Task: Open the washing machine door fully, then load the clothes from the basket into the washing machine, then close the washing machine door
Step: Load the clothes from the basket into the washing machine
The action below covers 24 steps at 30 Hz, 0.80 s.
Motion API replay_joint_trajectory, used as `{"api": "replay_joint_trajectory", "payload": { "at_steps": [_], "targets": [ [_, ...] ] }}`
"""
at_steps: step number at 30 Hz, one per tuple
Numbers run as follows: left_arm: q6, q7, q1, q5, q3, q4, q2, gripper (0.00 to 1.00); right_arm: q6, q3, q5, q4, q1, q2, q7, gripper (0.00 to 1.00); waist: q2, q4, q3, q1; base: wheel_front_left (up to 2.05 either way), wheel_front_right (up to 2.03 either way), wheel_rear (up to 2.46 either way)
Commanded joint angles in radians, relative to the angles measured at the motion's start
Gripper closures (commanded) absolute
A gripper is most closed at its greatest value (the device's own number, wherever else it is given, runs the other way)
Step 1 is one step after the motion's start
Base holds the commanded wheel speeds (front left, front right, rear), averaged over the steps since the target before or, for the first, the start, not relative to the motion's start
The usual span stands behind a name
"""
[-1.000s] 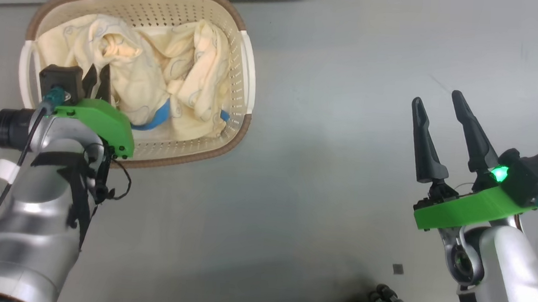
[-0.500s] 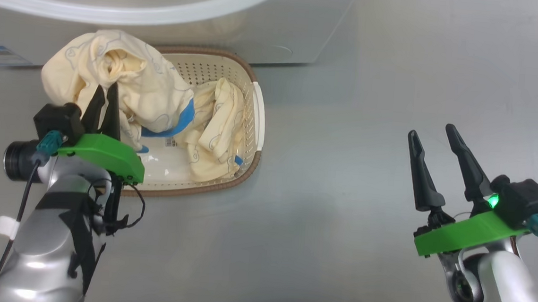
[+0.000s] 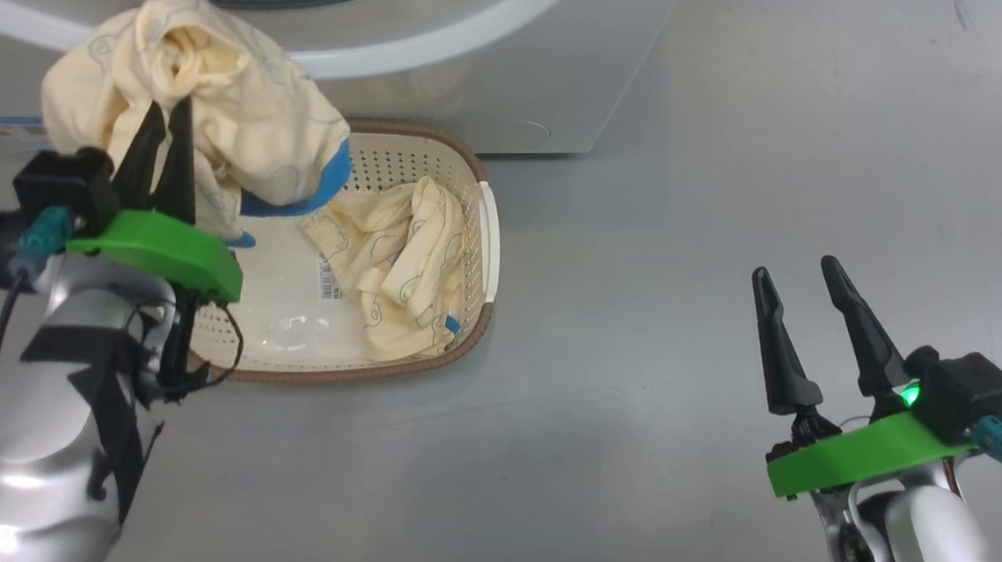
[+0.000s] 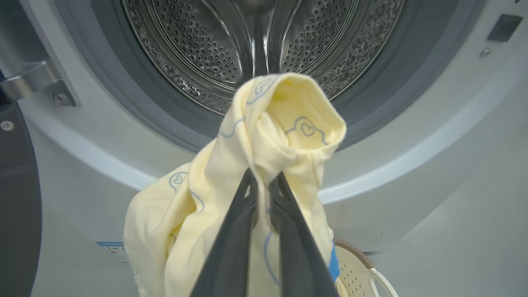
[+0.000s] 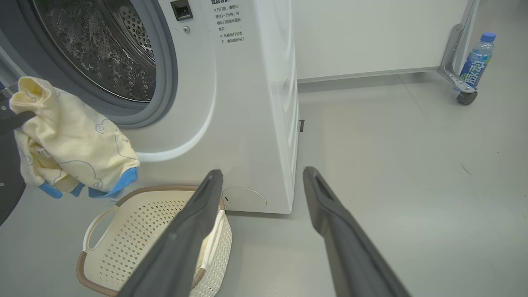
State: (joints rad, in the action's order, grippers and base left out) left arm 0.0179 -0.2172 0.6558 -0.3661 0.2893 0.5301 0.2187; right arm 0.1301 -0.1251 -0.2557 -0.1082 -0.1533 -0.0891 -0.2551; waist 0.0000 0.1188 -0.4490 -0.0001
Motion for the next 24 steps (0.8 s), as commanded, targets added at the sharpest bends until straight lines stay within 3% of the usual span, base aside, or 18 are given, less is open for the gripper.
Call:
{"api": "replay_joint_trajectory", "payload": {
  "at_steps": [1, 10, 24],
  "targets": [
    [-0.001, 0.008, 0.065, 0.009, -0.036, -0.046, 0.046, 1.0, 0.001, -0.022, -0.009, 0.026, -0.002, -0.016, -0.007, 0.0, 0.0, 0.002, 0.0, 0.0001, 0.0, 0.0, 0.0],
    [-0.015, 0.107, 0.219, 0.001, -0.036, -0.047, 0.076, 1.0, 0.001, -0.042, -0.023, 0.015, -0.019, -0.011, -0.007, 0.0, 0.0, 0.03, -0.004, 0.0001, 0.0, 0.0, 0.0],
    [-0.03, 0.199, 0.463, 0.032, -0.006, 0.086, 0.113, 1.0, 0.001, -0.064, -0.04, 0.009, -0.039, 0.0, -0.007, 0.0, 0.0, 0.091, -0.07, 0.0001, 0.0, 0.0, 0.0]
  ]
}}
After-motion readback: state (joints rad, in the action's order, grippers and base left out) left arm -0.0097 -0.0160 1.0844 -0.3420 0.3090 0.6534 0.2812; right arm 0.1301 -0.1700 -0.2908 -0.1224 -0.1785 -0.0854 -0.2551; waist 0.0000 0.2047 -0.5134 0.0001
